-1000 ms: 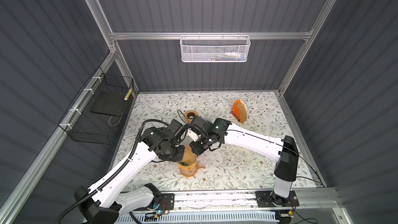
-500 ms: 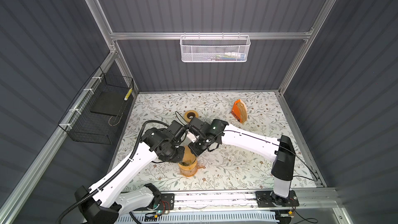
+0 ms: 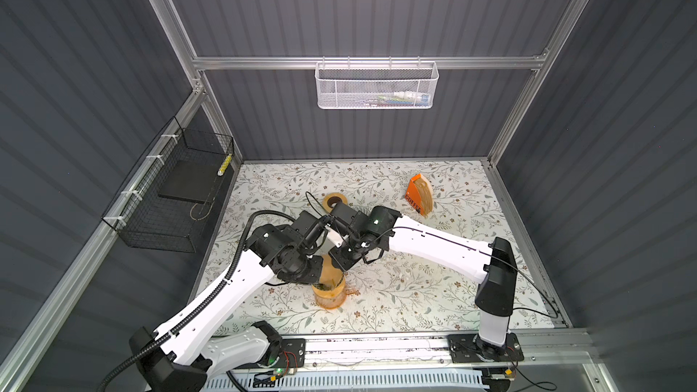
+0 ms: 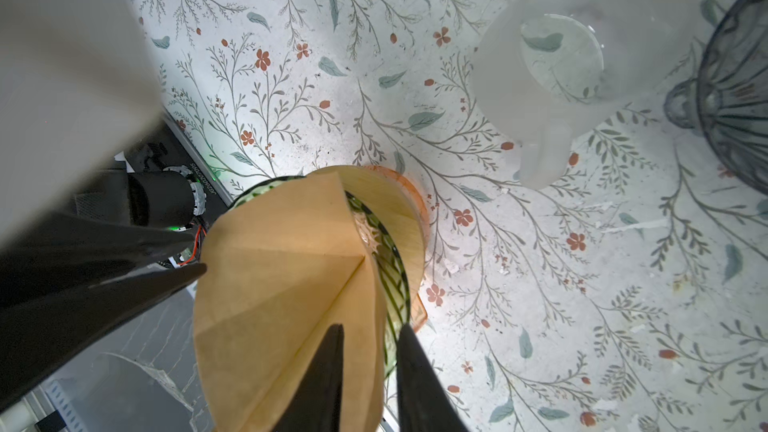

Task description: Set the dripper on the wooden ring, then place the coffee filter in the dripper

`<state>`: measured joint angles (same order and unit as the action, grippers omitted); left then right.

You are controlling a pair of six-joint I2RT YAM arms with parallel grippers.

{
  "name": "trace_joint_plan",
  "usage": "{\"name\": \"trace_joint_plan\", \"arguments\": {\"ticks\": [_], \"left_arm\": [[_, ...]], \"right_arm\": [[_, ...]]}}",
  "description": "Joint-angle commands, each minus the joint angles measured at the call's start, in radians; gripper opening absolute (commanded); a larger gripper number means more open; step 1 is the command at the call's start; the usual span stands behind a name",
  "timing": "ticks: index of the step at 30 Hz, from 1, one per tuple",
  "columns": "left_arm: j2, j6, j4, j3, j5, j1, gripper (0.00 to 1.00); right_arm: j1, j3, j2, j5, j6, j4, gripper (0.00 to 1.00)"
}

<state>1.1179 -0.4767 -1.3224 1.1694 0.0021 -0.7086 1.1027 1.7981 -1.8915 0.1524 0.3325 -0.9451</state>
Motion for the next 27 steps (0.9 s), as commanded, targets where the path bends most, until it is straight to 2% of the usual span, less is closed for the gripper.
{"name": "trace_joint_plan", "arguments": {"ticks": [1,14,27], "left_arm": [[-0.015,0.002,-0.011,-0.006,-0.002,-0.008,0.14],[-0.014,-0.002,-0.011,-0.006,-0.004,-0.007,0.14],[-0.007,-0.001,-0.011,-0.002,-0.007,-0.008,0.14]], "right_arm": [[0.007,0.028,-0.001,-0.017,-0.006,-0.026,0.28],[0.009,0.008,0.036,-0.051,-0.001,-0.034,0.31],[0.010,-0.031,0.067,-0.053,0.008,-0.024,0.24]]}}
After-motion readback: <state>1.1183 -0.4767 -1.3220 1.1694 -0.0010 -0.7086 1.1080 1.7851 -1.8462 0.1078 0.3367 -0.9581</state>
